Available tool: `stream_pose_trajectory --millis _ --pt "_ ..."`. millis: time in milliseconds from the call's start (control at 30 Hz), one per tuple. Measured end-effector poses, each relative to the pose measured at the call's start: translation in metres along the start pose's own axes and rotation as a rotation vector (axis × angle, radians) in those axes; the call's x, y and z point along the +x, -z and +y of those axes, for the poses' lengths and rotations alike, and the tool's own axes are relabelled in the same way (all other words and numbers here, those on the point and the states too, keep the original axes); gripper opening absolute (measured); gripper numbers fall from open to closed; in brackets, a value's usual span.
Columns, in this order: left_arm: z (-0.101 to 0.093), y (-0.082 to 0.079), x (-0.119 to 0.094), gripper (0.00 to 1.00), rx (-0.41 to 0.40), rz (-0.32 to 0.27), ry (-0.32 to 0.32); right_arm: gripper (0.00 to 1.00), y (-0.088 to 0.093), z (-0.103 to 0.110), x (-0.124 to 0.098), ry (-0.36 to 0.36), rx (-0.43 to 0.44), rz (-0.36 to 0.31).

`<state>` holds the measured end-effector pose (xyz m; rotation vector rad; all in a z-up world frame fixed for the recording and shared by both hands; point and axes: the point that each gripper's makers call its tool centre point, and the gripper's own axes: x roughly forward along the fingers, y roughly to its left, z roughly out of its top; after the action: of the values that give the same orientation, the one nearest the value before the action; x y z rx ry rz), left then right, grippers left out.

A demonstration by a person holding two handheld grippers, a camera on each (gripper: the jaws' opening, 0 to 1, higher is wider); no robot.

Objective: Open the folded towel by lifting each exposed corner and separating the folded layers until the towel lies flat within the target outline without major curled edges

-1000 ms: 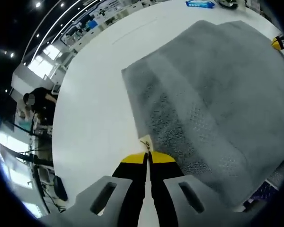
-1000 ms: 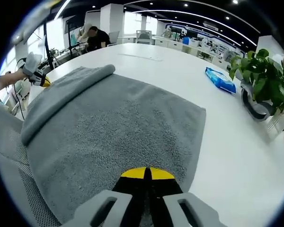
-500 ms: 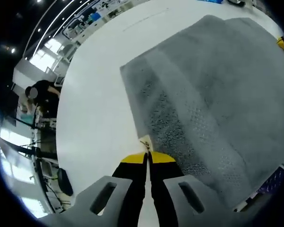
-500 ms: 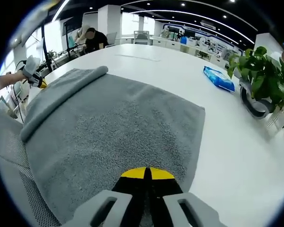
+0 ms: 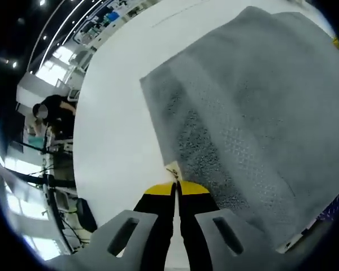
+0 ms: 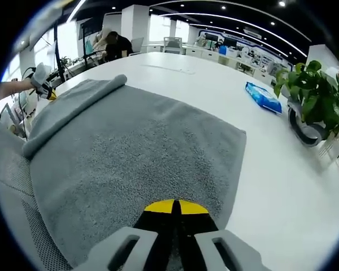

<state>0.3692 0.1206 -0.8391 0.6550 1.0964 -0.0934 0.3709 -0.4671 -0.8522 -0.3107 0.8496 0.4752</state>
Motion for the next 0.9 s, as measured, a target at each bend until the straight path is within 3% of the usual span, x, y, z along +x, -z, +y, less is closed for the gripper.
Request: stream_pose_trajectory --millis 467,900 --pt "0.035 0.022 0.01 0.0 0.071 0.065 -0.03 0.0 0.0 0.001 0.0 0.015 -0.025 -0.005" --pt "0.049 0.027 0.008 0.0 0.039 0.042 -0.055 0.0 0.0 -0.001 0.0 0.024 -0.016 -0.012"
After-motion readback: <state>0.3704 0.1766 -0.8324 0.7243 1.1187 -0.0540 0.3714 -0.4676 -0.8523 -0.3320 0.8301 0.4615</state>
